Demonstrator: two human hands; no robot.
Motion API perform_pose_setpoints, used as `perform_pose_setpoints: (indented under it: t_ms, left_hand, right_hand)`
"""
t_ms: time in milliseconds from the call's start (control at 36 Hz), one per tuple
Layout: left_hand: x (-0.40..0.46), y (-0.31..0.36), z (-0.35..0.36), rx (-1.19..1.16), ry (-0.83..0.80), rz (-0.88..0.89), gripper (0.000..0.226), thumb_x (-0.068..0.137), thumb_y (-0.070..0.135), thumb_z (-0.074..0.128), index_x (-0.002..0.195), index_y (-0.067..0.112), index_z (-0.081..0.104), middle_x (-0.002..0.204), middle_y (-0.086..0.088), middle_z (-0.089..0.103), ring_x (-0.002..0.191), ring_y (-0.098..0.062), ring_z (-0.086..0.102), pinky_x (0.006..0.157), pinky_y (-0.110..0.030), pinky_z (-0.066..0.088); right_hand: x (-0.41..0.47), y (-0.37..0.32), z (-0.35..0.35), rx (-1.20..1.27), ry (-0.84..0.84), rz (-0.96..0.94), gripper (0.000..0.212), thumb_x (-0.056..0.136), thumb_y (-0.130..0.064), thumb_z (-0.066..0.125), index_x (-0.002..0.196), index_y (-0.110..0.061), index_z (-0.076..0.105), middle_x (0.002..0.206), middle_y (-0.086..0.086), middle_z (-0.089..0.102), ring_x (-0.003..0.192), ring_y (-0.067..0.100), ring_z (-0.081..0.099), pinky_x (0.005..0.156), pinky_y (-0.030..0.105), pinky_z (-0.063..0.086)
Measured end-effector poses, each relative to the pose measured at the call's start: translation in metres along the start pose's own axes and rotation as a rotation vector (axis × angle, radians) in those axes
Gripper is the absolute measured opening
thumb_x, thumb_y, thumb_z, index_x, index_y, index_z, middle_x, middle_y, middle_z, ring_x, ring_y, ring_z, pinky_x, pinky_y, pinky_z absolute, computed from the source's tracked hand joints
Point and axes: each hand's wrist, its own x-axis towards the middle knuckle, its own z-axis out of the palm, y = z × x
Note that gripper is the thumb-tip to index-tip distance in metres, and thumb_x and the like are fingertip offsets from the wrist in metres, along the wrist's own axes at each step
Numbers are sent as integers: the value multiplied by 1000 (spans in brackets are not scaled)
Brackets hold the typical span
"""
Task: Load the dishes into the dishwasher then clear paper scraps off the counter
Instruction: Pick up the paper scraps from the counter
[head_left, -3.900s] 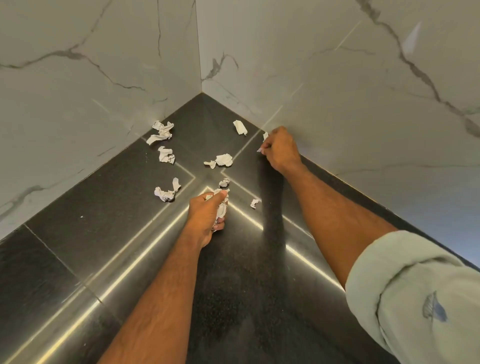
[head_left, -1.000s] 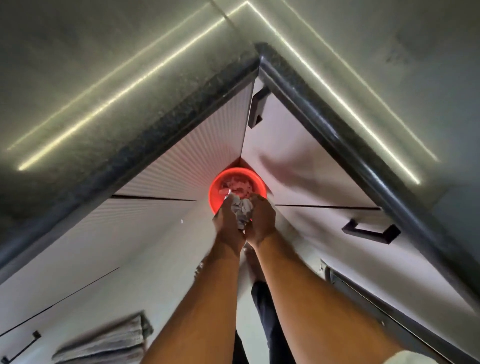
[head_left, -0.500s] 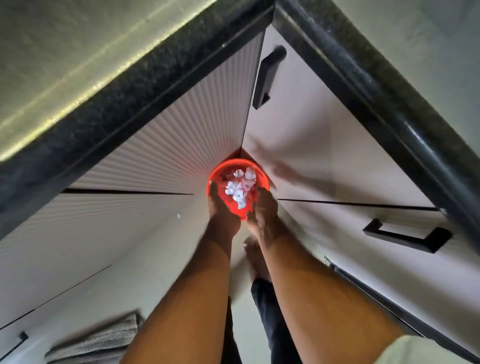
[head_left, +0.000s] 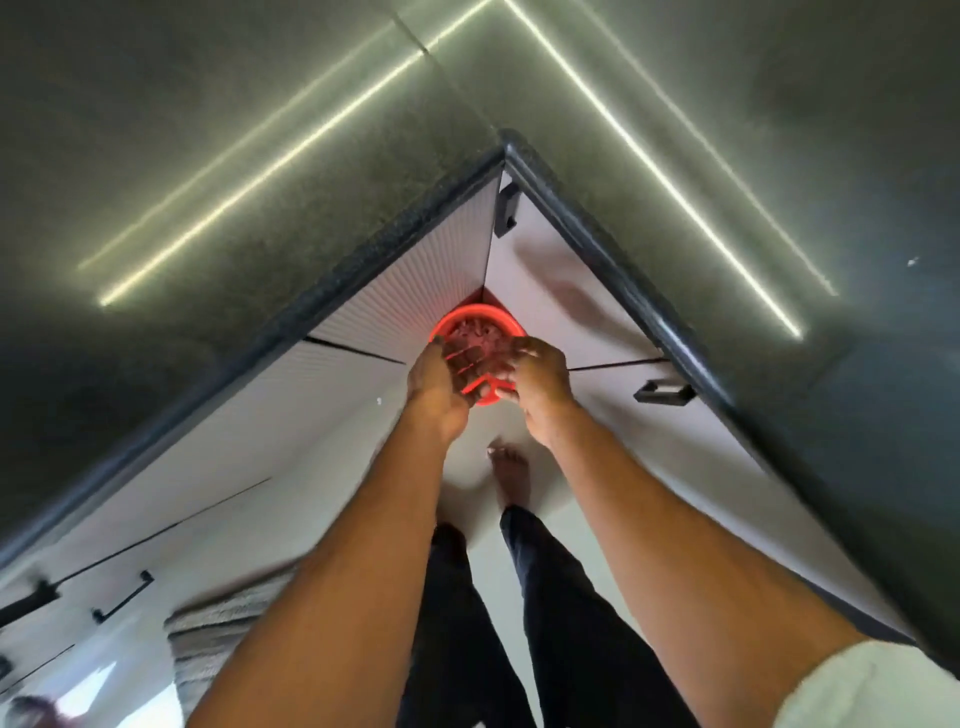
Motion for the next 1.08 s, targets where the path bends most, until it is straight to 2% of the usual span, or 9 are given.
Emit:
perform_pose_setpoints:
  t_ms: [111,222,306,389,528,611,806,1000,1083]
  left_hand:
    - [-55,29,16,41,-65,62,37,107,35,36,92,12,61,82,-8,73,65,-21,67,58,-27,51]
    - [-118,66,38,106,-85,154,29,108,28,35,93,13,56,71,-3,66,54,-12,64,49,-26,47]
    - [-158,91,55,195,-137,244,24,106,24,41,91,14,57,77,-2,61,57,-11,62,47,-24,43]
    - [-187,115,66,272,-171,340,14,99,16,49,94,10,60,79,-7,64,63,-18,64,51,-27,42]
    - [-210,159,80,344,-157,435,17,100,24,50,96,16,64,82,-3,67,66,-17,63,58,-29,43]
    - [-216,189,92,357,-143,478,21,102,31,48,95,19,64,83,0,68,64,-14,62,59,-29,42]
    - [-222,254,131,371,-166,566,24,103,34,44,96,21,62,84,2,66,69,-14,61,64,-30,40]
    - [-198,323,168,427,-190,633,27,104,35,45,100,17,63,87,-1,69,77,-19,63,61,-29,42]
    - [-177,349,179,440,-195,643,29,105,35,44,102,14,64,86,-2,68,78,-20,63,61,-29,43]
  right_hand:
    - [-47,-39,2,-111,-104,-60,24,94,0,47,99,-13,67,80,8,71,61,16,67,56,26,54]
    - [-91,-81,-1,-236,-180,-197,25,84,-7,51,95,-19,69,88,13,75,75,30,71,74,47,60]
    - [-117,-118,-3,-316,-214,-318,28,82,-4,50,92,-23,68,88,10,75,74,27,71,68,42,57]
    - [-135,-148,-5,-349,-245,-435,29,81,-6,51,88,-26,70,88,8,76,77,30,73,66,45,59]
    - [-148,-196,-3,-472,-283,-589,27,84,-2,57,92,-26,68,87,6,74,74,24,68,67,39,56]
    - [-146,-232,4,-481,-294,-638,26,87,-2,59,92,-26,68,90,5,73,77,16,67,70,35,52]
    - [-133,-318,25,-505,-271,-736,15,92,-15,58,101,-22,68,90,4,74,84,20,72,68,36,58]
    - [-94,-393,55,-477,-234,-813,12,92,-16,60,99,-23,66,89,9,73,77,17,68,66,34,53]
    - [-69,-413,70,-503,-199,-834,12,91,-15,61,98,-24,67,88,4,72,73,11,68,66,28,51]
